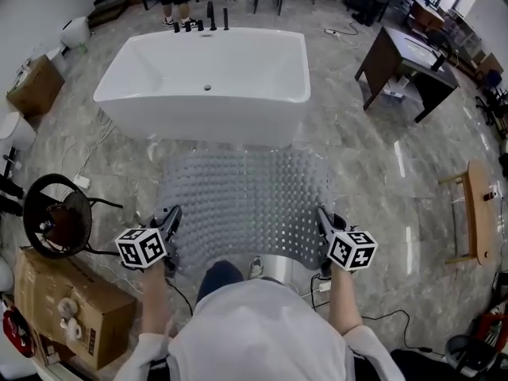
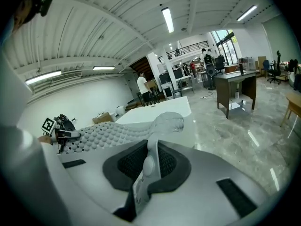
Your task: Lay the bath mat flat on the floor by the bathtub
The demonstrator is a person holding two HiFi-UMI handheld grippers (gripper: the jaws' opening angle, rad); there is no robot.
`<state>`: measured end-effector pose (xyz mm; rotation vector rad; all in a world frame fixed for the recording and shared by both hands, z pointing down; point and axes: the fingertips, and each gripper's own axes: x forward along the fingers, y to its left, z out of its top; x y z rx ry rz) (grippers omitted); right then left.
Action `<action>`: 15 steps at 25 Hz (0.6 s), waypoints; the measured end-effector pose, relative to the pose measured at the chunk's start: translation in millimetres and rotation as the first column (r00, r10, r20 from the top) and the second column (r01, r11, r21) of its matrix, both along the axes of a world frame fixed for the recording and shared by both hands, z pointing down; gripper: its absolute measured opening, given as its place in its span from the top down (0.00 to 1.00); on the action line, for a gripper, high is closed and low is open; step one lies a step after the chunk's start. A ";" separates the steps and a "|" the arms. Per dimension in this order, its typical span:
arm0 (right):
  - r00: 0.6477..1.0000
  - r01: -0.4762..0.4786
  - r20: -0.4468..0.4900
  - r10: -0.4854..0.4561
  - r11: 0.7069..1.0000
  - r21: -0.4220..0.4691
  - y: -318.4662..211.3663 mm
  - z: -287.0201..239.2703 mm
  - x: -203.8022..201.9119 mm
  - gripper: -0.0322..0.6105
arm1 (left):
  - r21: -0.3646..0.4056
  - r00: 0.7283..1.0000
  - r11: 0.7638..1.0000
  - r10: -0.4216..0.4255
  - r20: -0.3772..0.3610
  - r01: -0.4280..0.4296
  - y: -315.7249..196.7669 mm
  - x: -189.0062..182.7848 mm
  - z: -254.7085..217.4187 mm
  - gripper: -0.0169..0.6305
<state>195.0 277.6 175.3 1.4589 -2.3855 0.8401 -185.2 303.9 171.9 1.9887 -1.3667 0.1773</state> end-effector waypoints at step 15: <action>0.999 -0.041 -0.015 0.040 0.998 -0.043 -50.7 17.0 -14.5 0.89 | -0.050 0.999 0.998 0.033 0.016 -0.032 -67.5 -15.5 23.0 0.91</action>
